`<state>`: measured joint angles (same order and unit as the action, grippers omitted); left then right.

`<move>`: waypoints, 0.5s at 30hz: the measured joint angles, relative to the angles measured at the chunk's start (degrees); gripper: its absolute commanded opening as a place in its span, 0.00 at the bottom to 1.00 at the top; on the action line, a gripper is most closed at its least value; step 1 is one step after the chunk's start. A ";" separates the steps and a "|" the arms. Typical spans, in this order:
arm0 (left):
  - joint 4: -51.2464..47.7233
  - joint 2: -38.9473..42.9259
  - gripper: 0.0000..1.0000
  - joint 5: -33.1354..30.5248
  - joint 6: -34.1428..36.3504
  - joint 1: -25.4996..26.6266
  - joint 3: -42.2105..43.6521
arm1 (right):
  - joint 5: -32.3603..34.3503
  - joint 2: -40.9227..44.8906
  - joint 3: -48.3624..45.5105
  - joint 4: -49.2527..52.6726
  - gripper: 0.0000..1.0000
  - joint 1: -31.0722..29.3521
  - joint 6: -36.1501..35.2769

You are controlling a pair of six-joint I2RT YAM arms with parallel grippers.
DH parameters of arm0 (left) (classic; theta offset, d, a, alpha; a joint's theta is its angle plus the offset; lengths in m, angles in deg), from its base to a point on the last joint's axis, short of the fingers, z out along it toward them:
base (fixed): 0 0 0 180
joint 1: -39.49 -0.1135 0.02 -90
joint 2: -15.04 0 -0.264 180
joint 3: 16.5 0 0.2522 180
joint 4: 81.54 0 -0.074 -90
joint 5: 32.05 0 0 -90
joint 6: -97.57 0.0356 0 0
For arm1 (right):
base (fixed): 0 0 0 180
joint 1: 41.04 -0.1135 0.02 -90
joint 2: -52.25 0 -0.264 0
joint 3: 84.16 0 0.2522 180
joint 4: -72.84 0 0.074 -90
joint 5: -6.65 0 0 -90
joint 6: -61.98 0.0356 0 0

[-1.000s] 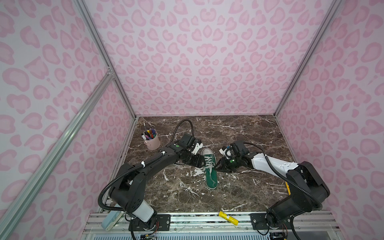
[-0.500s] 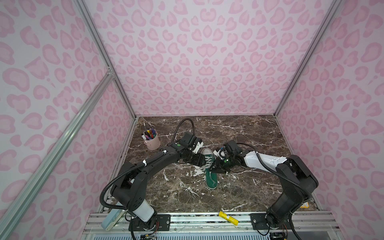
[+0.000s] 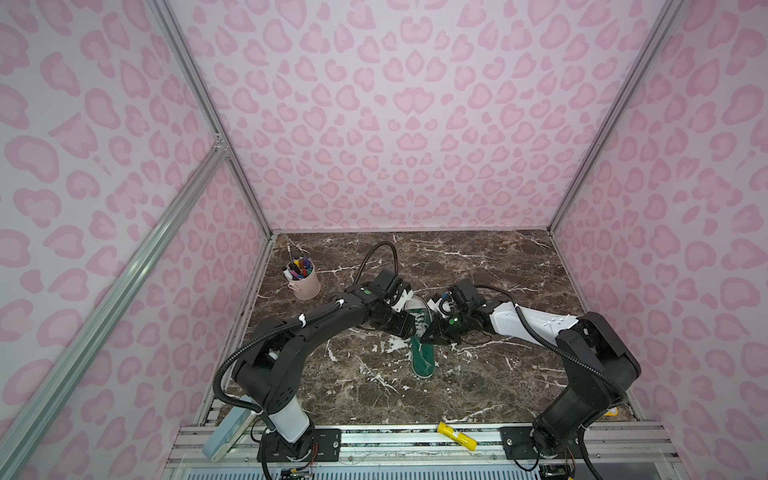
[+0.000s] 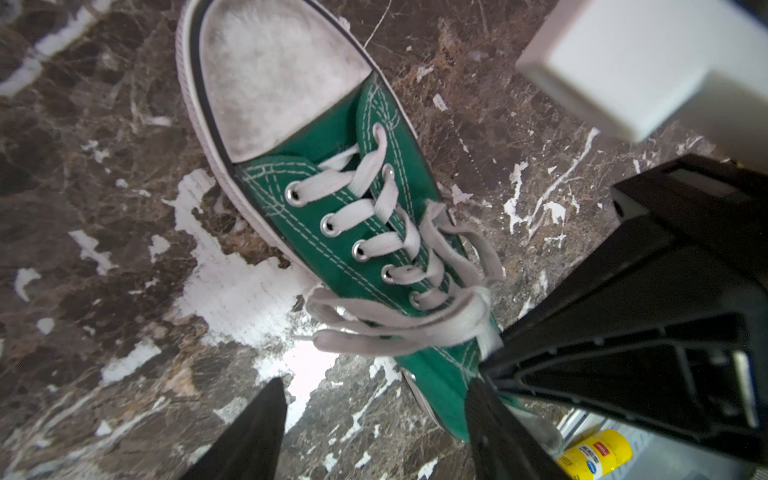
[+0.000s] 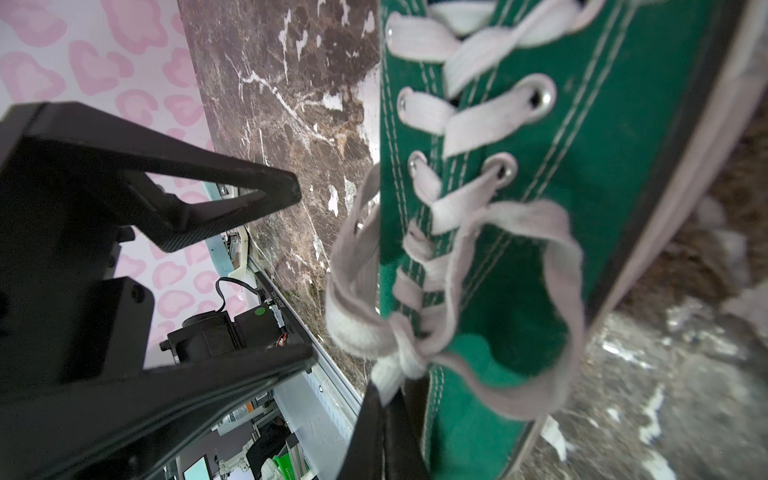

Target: Tie the shoes

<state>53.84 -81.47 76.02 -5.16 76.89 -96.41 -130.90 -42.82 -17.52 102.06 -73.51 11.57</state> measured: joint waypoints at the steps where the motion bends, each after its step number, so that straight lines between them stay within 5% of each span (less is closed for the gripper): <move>1: 0.15 -0.15 0.69 -0.24 0.00 0.20 -0.28 | -0.02 0.15 0.00 0.33 0.00 0.04 -0.17; 15: 1.73 -3.98 0.59 2.03 1.97 1.27 -3.50 | -0.02 0.98 0.00 3.15 0.00 0.68 -2.36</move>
<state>55.57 -85.44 78.05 -3.20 78.16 -99.91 -130.93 -41.83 -17.52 105.21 -72.83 9.21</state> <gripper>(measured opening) 0.573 0.049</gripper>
